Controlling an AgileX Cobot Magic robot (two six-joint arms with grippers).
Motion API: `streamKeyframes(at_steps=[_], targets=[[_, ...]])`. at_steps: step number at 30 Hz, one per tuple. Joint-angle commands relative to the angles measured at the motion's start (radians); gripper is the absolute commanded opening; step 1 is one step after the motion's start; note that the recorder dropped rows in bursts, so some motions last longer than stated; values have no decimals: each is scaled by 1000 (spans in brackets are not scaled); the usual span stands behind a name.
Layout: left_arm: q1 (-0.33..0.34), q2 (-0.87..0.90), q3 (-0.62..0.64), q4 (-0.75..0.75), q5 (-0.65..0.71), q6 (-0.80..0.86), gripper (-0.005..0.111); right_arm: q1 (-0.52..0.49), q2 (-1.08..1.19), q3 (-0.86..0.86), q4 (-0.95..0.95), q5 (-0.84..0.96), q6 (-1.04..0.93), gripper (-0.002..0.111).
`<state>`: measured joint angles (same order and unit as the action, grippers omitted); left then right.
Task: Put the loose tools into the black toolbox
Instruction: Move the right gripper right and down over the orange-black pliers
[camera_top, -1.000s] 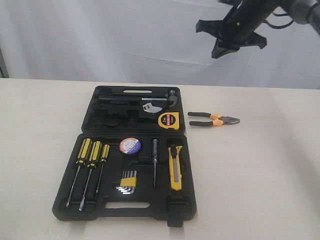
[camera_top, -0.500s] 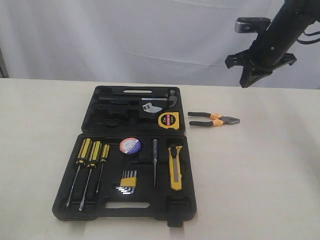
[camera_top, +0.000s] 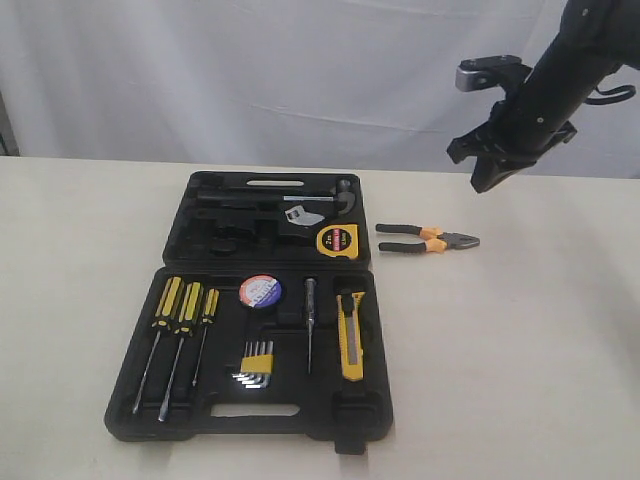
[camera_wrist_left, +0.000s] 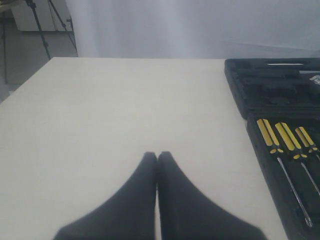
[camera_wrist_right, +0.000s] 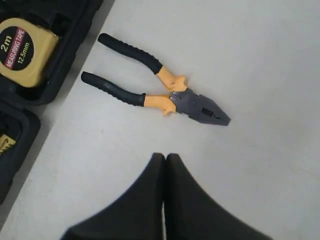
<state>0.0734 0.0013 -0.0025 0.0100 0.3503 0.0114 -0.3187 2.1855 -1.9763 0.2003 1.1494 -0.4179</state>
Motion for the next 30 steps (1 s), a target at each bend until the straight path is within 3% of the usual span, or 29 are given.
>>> streamKeyframes(at_steps=[1,17,30], targets=[[-5,-1,3,-10,-8,-4,0,-5,-13,1,12,29,59,-1],[-5,-1,3,-10,-8,-4,0,-5,-13,1,10,-103,65,-1],[-5,-1,3,-10,-8,-4,0,-5,-13,1,-8,-64,-24,-1]])
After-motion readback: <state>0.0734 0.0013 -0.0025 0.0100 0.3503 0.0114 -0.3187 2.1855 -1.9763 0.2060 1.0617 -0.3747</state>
